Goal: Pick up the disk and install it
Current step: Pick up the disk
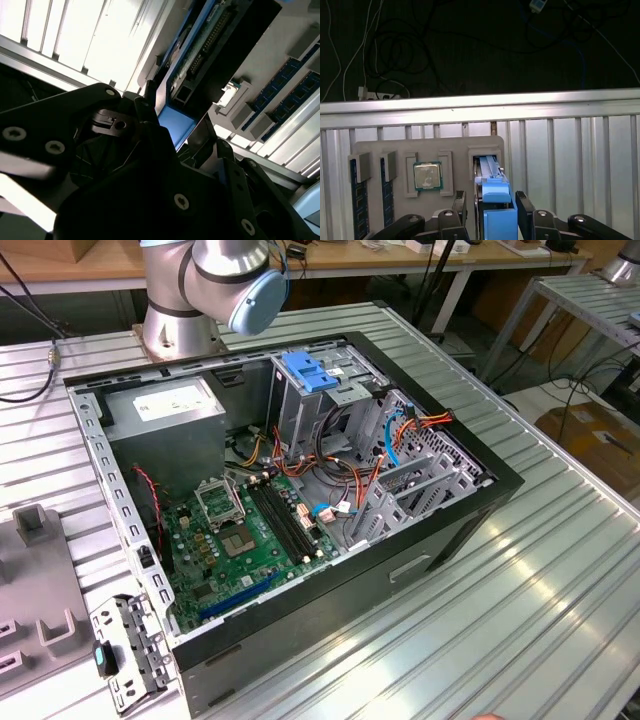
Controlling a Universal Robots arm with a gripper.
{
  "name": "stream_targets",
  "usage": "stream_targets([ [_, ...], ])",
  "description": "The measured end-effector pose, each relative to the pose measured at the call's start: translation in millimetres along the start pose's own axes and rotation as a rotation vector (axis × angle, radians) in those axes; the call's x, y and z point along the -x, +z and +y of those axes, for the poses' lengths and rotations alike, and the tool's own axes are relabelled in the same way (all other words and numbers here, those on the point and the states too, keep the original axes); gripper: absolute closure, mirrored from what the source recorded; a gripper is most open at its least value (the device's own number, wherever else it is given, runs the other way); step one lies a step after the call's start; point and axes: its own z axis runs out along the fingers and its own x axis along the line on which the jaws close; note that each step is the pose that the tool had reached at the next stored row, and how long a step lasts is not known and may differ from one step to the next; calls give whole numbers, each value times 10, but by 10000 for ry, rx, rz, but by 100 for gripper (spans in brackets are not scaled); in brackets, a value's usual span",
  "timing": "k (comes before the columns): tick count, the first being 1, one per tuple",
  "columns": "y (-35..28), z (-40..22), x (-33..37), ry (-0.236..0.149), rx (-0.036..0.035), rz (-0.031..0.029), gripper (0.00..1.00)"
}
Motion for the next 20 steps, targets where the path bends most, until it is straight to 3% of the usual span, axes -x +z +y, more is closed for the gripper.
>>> stream_targets([
  [12,11,0,3,1,-2,-1,49],
  [14,13,1,3,1,-2,-1,50],
  [16,15,1,4,0,-1,0,63],
  [20,22,1,8,1,-2,5,63],
])
